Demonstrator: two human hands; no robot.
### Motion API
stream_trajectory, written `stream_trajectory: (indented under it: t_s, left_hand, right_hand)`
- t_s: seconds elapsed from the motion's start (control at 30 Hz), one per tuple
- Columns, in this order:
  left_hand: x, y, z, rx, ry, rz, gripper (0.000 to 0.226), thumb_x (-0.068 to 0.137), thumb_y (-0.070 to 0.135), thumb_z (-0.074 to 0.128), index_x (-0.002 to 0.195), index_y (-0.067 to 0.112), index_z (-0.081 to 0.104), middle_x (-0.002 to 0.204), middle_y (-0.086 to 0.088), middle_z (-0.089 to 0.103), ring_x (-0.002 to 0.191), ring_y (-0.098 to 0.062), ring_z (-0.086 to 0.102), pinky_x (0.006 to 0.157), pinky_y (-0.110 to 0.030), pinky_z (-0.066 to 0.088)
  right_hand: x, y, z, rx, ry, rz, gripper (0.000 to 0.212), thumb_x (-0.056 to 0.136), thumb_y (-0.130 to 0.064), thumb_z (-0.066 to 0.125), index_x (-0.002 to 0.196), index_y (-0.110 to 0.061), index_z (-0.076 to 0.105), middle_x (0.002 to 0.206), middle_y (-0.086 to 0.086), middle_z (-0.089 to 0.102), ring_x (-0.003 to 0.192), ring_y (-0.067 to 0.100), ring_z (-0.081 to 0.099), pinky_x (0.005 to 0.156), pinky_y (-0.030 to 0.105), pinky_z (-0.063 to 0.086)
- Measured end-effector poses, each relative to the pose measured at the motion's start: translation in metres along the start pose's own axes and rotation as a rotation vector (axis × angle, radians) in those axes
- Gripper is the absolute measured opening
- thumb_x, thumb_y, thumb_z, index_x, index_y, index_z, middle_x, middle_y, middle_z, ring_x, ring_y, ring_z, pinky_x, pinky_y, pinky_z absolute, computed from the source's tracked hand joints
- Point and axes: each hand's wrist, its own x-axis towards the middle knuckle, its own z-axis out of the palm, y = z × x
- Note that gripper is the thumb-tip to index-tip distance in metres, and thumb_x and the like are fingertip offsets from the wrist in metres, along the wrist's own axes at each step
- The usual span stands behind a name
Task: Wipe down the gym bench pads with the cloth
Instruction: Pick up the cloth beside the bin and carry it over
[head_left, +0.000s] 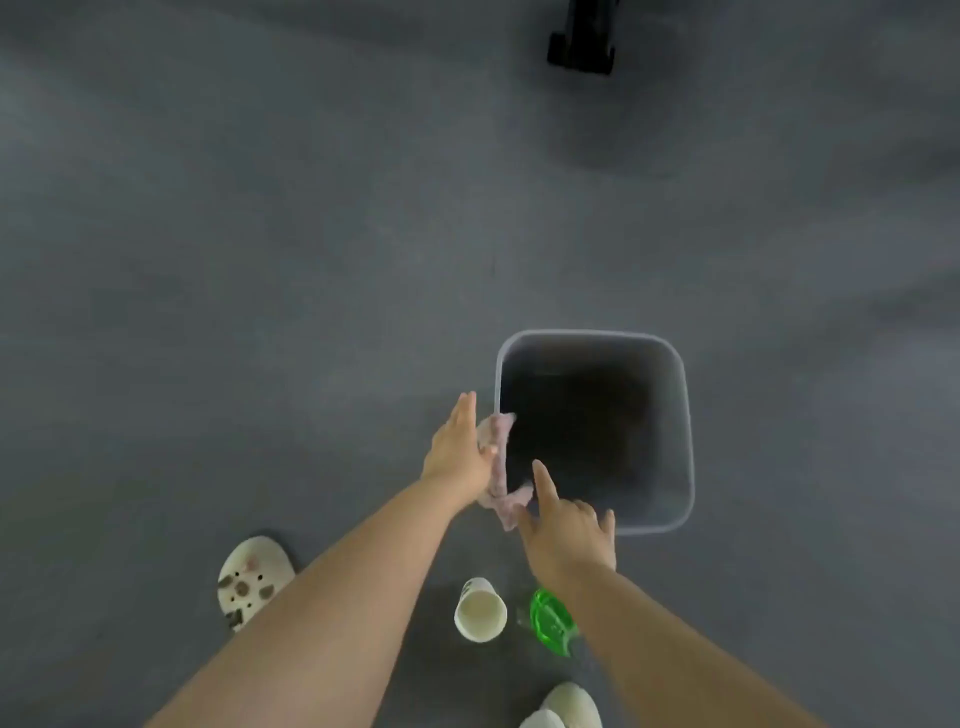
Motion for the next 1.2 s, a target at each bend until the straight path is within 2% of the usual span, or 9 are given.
stream_trajectory:
  t_s: [0.13,0.2,0.3,0.47,0.67,0.83,0.9,0.97,1.2]
  left_hand:
    - [0.023,0.004,0.004,0.102,-0.094,0.032,0.059,0.097,0.018,0.048,0.148,0.020,0.019,0.145,-0.007,0.039,0.128,-0.027,0.043,0.101,-0.039,0.039]
    - [0.028,0.002,0.007,0.250,-0.068,0.006,0.039,0.094,0.020,0.051,0.131,0.014,0.040,0.128,-0.010,0.053,0.115,-0.028,0.052,0.091,-0.037,0.045]
    - [0.028,-0.004,-0.003,0.393,-0.066,-0.045,0.022,0.094,0.030,0.053,0.106,0.011,0.056,0.110,-0.009,0.061,0.104,-0.026,0.056,0.083,-0.034,0.044]
    - [-0.015,-0.010,-0.056,0.323,-0.025,0.133,0.037,0.087,0.034,0.062,0.065,0.014,0.040,0.081,-0.003,0.050,0.091,-0.026,0.054,0.072,-0.032,0.038]
    - [-0.105,0.006,-0.206,0.159,0.098,0.249,0.025,0.087,0.031,0.064,0.079,0.014,0.049,0.070,0.006,0.045,0.074,-0.017,0.043,0.061,-0.024,0.023]
    - [-0.196,0.024,-0.366,0.017,0.284,0.269,0.030,0.082,0.022,0.072,0.092,0.020,0.044,0.078,0.013,0.054,0.079,-0.009,0.055,0.066,-0.015,0.035]
    - [-0.231,0.025,-0.428,0.047,0.329,0.292,0.035,0.079,0.019,0.074,0.103,0.020,0.048,0.083,0.009,0.059,0.087,-0.015,0.059,0.075,-0.020,0.042]
    - [-0.254,0.028,-0.476,0.087,0.361,0.320,0.035,0.078,0.012,0.072,0.108,0.018,0.055,0.093,0.003,0.065,0.094,-0.020,0.060,0.084,-0.028,0.045]
    - [-0.301,0.035,-0.643,0.150,0.628,0.457,0.035,0.068,-0.003,0.067,0.100,0.012,0.068,0.090,-0.002,0.070,0.087,-0.026,0.062,0.084,-0.033,0.044]
  right_hand:
    - [0.025,-0.012,0.014,0.167,-0.144,0.013,0.062,0.101,-0.036,0.031,0.150,-0.034,-0.007,0.130,0.001,0.058,0.126,0.023,0.047,0.115,0.052,0.006]
    - [0.030,-0.018,0.019,0.272,-0.121,0.032,0.051,0.100,-0.033,0.037,0.149,-0.030,0.021,0.132,-0.001,0.057,0.125,0.022,0.048,0.115,0.046,0.018]
    - [0.035,-0.024,0.022,0.515,0.089,0.106,0.028,0.094,-0.018,0.048,0.118,-0.020,0.063,0.111,0.002,0.065,0.094,0.019,0.058,0.079,0.025,0.043]
    - [-0.004,-0.045,-0.007,0.629,0.214,0.129,0.023,0.088,-0.003,0.049,0.097,-0.015,0.067,0.094,0.000,0.064,0.076,0.013,0.053,0.057,0.017,0.033]
    - [-0.108,-0.132,-0.097,0.671,0.280,-0.048,0.021,0.085,-0.001,0.055,0.084,-0.021,0.061,0.072,-0.006,0.058,0.063,0.005,0.050,0.055,0.007,0.039]
    - [-0.206,-0.236,-0.174,0.627,0.329,-0.172,0.022,0.083,-0.001,0.059,0.094,-0.017,0.070,0.082,-0.005,0.068,0.080,0.015,0.064,0.068,0.016,0.044]
    - [-0.244,-0.283,-0.207,0.625,0.351,-0.244,0.023,0.084,0.000,0.059,0.093,-0.019,0.069,0.085,-0.008,0.067,0.084,0.013,0.064,0.074,0.019,0.047]
    - [-0.270,-0.323,-0.238,0.643,0.347,-0.313,0.026,0.086,0.000,0.058,0.091,-0.024,0.067,0.085,-0.011,0.066,0.081,0.007,0.062,0.068,0.010,0.046]
    - [-0.319,-0.469,-0.331,0.598,0.361,-0.632,0.034,0.082,0.000,0.064,0.080,-0.034,0.060,0.079,-0.017,0.063,0.074,-0.002,0.057,0.065,0.005,0.041]
